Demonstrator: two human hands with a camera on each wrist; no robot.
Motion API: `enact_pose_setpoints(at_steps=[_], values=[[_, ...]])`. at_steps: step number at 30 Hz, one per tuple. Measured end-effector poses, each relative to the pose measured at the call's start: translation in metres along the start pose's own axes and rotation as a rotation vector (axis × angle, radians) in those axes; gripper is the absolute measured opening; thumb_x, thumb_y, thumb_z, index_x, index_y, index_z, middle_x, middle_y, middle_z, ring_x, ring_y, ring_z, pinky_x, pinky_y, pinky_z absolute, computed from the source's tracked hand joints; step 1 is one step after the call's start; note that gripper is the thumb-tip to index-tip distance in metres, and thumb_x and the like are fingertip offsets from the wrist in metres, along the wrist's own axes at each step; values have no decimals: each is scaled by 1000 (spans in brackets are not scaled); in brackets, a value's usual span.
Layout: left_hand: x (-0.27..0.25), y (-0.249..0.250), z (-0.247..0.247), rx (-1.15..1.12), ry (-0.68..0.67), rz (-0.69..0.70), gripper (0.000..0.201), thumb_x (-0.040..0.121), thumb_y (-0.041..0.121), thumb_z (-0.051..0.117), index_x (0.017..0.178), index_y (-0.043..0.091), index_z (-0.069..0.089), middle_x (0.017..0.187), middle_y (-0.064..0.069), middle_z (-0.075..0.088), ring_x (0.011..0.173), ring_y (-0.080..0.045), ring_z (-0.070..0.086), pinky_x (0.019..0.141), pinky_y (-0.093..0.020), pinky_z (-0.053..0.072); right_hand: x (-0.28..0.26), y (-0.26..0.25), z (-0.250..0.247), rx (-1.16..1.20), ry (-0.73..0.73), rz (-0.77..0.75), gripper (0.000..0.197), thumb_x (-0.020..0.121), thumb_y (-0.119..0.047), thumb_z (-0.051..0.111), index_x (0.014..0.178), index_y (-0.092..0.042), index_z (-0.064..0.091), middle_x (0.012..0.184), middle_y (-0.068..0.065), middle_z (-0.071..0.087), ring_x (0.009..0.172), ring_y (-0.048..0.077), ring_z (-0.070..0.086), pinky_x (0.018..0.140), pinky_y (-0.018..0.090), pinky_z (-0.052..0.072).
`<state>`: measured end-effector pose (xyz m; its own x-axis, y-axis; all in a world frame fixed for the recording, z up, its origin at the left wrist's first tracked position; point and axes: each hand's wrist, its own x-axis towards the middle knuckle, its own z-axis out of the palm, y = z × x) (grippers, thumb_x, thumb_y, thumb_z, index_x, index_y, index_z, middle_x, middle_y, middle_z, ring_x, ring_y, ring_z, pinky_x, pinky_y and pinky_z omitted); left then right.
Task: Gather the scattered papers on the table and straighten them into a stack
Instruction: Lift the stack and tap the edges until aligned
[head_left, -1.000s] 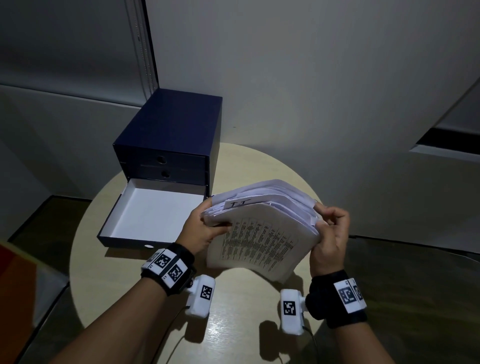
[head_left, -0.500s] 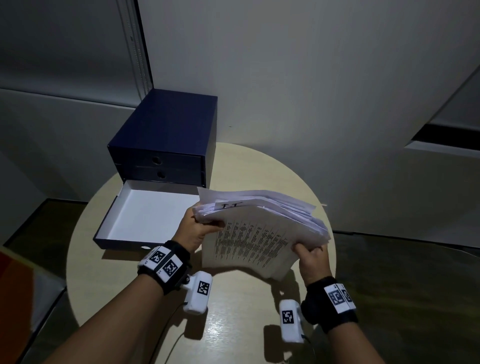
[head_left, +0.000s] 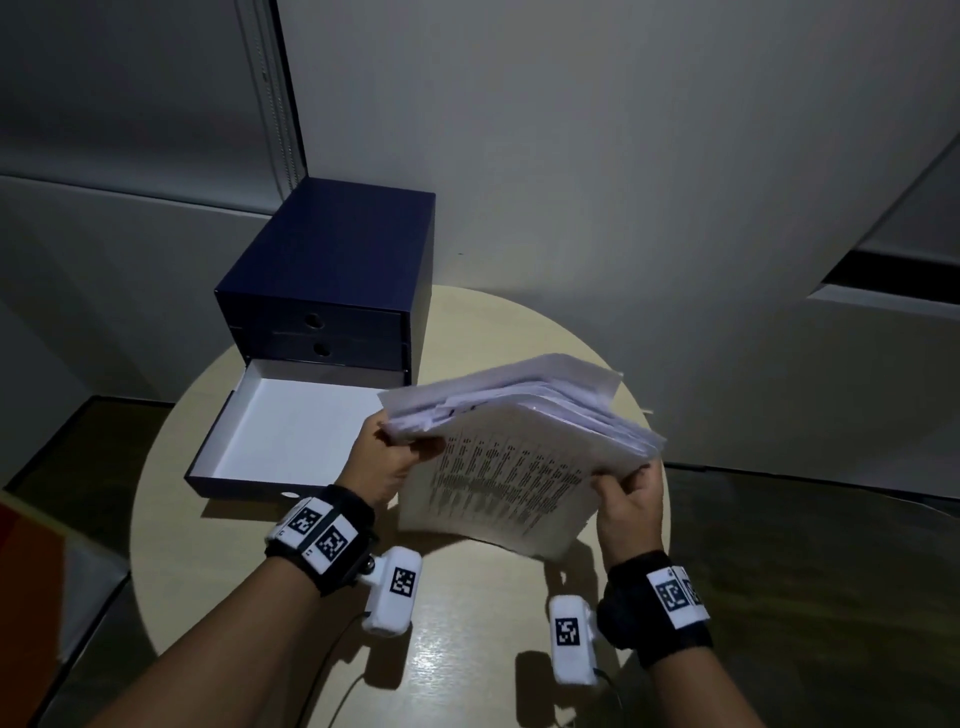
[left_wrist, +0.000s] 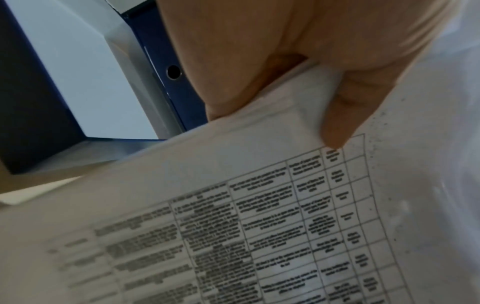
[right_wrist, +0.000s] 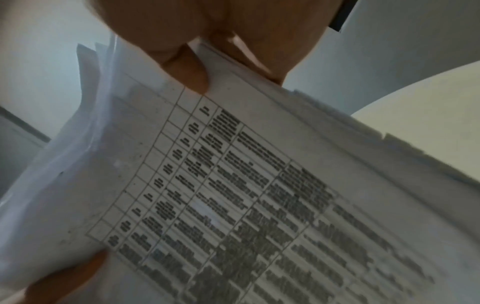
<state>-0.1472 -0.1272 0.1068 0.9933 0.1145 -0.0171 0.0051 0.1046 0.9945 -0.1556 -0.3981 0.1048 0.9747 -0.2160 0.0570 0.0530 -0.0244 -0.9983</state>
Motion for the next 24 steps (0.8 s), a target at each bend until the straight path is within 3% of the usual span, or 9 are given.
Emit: enact_pose_setpoints(at_steps=[4,7,10,12,15,17,19,21,24], values=[[1,3,2,-8,-37,-60,57,66,2,82,119,7,61,109,-13,71,105,-28,67,91,-43,55,-3,10,7,-97,-74,118,57,83,8,61,130,-18,43,110,4,64,113,28,61,88,39,55],[4,10,9,103,-69,-9,47,76,0,78,120,10,64,110,-5,73,104,-19,68,91,-36,54,-1,7,15,-106,-81,114,59,85,0,60,136,-24,42,121,6,62,116,23,60,99,48,51],[3,11,2,23,-38,-34,52,69,1,84,115,11,63,109,-12,71,102,-22,69,86,-37,58,-2,0,9,-56,-72,106,59,87,8,58,133,-25,41,109,-1,64,98,7,66,86,39,57],[-1,1,-3,38,-86,-79,55,67,-3,83,115,13,62,110,-13,69,104,-22,68,85,-34,58,-6,8,7,-85,-94,154,56,85,10,60,127,-23,43,109,1,65,101,14,65,87,39,56],[-7,-9,2,331,-111,-20,42,80,-1,73,114,20,62,111,-5,69,98,-13,67,83,-17,53,-13,23,15,-216,-115,228,30,91,-7,62,117,-17,53,106,4,69,109,29,64,94,46,53],[-9,-3,7,369,-37,15,34,85,9,72,113,25,63,103,3,70,90,-7,67,79,-22,53,-13,22,18,-189,-90,194,24,94,-10,60,118,-11,55,105,4,70,107,27,66,92,42,55],[-13,9,9,311,3,43,35,85,12,73,109,34,61,100,15,67,85,8,64,74,-13,51,-12,16,15,-94,-61,137,29,93,-3,60,121,-7,54,108,8,70,104,22,67,90,36,55],[-18,19,9,220,12,47,35,82,5,74,106,28,61,95,18,66,79,14,62,67,-4,47,-14,10,6,-34,-61,85,35,88,6,62,120,-7,55,110,11,69,104,17,66,92,33,53],[-25,24,7,114,-55,-5,38,78,-14,69,99,17,61,92,5,65,89,-8,65,71,-14,51,-19,17,-3,-31,-76,116,44,77,9,71,112,-14,57,105,7,68,97,9,67,92,35,50]])
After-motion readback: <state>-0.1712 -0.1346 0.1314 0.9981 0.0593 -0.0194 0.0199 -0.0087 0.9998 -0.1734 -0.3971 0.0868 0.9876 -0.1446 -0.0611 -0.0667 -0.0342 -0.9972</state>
